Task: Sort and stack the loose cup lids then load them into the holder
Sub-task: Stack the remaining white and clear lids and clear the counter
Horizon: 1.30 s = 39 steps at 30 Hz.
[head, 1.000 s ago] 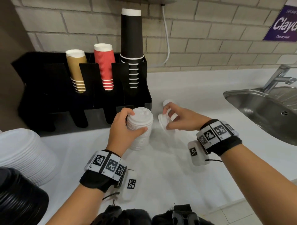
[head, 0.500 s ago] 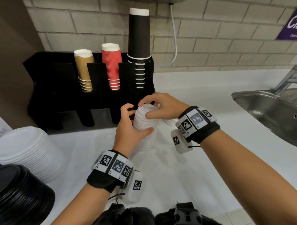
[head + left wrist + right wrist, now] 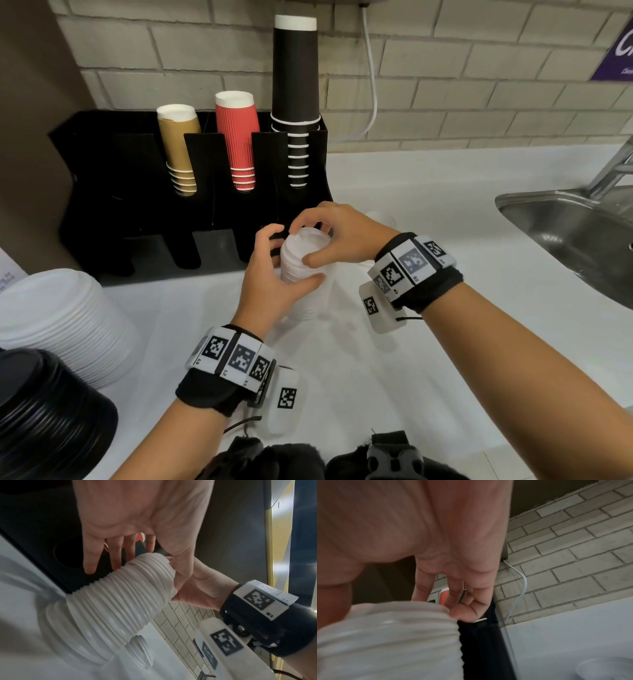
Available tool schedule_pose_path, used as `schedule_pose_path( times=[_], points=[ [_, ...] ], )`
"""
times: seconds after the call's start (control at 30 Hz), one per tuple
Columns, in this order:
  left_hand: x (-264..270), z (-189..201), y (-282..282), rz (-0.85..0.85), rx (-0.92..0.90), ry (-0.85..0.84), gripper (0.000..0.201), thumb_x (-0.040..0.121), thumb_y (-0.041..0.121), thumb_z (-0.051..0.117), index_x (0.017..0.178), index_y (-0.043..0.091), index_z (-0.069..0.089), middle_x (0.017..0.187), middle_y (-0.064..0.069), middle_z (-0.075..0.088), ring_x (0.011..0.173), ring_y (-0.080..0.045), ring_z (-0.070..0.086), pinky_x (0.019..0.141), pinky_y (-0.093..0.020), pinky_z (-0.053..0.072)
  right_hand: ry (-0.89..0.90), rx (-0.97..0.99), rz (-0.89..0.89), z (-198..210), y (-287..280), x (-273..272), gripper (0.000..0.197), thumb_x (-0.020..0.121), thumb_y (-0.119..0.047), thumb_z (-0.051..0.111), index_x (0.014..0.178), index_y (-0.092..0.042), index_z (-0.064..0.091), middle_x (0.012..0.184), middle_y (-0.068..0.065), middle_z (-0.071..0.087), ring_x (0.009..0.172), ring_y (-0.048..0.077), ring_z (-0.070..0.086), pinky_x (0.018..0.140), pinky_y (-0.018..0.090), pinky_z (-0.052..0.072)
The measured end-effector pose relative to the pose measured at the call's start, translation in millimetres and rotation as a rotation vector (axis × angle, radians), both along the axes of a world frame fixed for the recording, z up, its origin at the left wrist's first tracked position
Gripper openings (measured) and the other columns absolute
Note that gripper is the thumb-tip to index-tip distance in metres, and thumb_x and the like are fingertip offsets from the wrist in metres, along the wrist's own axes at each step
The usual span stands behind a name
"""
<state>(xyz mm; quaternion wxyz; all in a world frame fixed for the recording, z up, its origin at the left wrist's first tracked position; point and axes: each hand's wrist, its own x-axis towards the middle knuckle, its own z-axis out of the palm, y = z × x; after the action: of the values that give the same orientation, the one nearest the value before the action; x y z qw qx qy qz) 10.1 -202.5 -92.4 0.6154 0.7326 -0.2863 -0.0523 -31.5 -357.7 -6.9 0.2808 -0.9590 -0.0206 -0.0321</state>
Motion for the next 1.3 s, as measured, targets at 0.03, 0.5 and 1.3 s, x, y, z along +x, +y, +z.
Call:
schedule_pose_path(
  times=[0.03,0.5,1.3],
  points=[
    [0,1,1,-0.014,-0.007,-0.019,0.078,0.068,0.019,0.087,0.130,0.030,0.042,0.124,0.010,0.052,0.113,-0.005,0.053,0.085,-0.017,0.046,0.008,0.007,0.005,0,0,0,0.043,0.074,-0.021,0.078,0.114,-0.023,0.063,0.111,0.004,0.053,0.096,0.013,0.050,0.082,0.022,0.044],
    [1,4,7,-0.043,0.040,-0.064,0.046,0.075,0.018,0.081,0.099,0.040,0.048,0.124,0.002,0.052,0.112,-0.017,0.052,0.090,-0.039,0.051,0.465,-0.345,-0.466,-48,-89,2,0.049,0.085,-0.044,0.065,0.130,-0.030,0.051,0.135,0.011,0.038,0.124,0.036,0.043,0.103,0.040,0.036],
    [7,13,-9,0.015,0.120,-0.045,0.061,0.067,0.021,0.086,0.117,0.023,0.051,0.120,0.003,0.055,0.112,-0.016,0.053,0.091,-0.032,0.047,0.114,0.096,-0.461,-12,-90,1,0.027,0.092,-0.036,0.052,0.117,-0.026,0.050,0.119,0.014,0.049,0.093,0.022,0.053,0.080,0.032,0.043]
  ],
)
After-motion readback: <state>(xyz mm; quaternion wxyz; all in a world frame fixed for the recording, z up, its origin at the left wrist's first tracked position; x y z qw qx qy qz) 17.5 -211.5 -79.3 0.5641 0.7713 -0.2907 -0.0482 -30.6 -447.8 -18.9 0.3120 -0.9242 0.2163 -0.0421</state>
